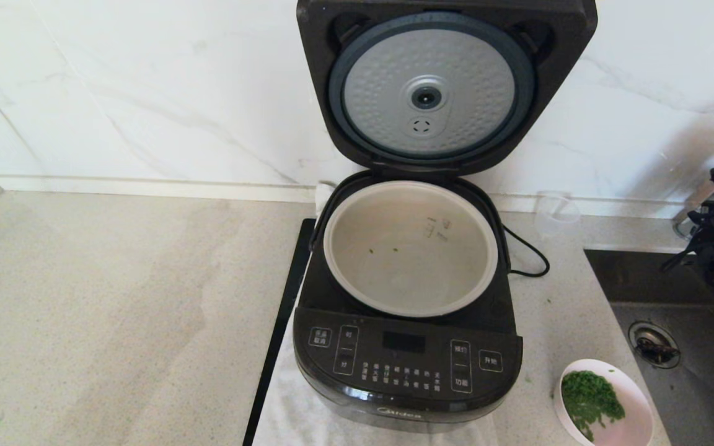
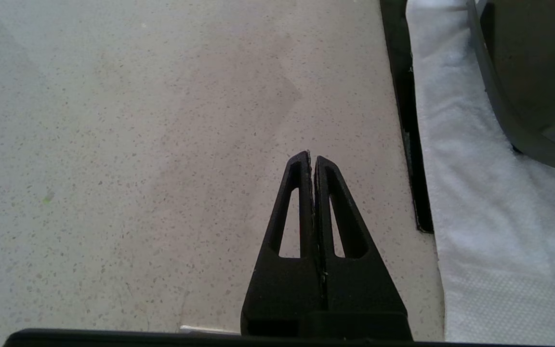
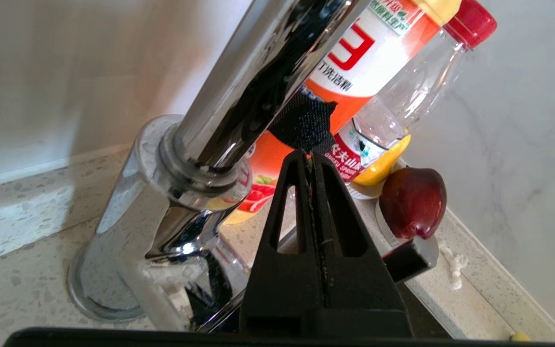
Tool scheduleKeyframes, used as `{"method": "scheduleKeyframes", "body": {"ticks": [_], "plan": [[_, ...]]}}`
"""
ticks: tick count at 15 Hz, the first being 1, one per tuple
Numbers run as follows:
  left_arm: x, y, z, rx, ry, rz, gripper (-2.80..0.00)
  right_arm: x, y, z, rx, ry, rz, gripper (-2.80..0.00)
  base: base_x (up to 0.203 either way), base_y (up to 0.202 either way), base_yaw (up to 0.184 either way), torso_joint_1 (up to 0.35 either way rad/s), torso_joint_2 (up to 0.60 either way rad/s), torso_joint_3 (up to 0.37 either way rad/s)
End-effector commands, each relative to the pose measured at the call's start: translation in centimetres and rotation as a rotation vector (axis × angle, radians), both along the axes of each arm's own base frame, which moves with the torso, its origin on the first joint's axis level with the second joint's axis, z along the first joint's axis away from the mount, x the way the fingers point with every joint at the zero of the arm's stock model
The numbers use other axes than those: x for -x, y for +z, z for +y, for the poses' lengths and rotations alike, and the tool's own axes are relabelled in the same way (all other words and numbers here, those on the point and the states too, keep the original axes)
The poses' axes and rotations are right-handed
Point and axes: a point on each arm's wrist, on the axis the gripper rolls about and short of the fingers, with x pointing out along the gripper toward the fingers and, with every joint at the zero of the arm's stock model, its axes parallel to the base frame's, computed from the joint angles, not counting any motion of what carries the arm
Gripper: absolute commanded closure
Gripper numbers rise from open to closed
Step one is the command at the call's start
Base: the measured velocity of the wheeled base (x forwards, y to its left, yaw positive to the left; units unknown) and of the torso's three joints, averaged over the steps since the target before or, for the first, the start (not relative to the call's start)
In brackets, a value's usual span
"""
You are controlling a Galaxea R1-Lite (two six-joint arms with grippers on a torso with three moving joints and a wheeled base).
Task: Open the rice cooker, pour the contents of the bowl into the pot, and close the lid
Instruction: Turn on the tap
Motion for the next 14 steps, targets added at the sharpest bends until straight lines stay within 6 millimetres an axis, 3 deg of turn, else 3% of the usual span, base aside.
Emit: {"method": "scheduleKeyframes", "body": {"ticks": [1, 8, 14], "plan": [[0.0, 0.0, 0.0, 0.000, 0.000, 0.000, 0.00, 0.1, 0.4, 0.1, 0.006, -0.004, -0.010, 0.00, 0.000, 0.000, 0.000, 0.000, 0.00, 0.000], [0.0, 0.0, 0.0, 0.000, 0.000, 0.000, 0.00, 0.3, 3.8, 0.9, 0.047, 0.017, -0.094, 0.00, 0.000, 0.000, 0.000, 0.000, 0.00, 0.000], [0.0, 0.0, 0.0, 0.000, 0.000, 0.000, 0.00, -0.9, 4.1, 1.2, 0.051, 0.030, -0.102, 0.00, 0.000, 0.000, 0.000, 0.000, 0.00, 0.000]]}}
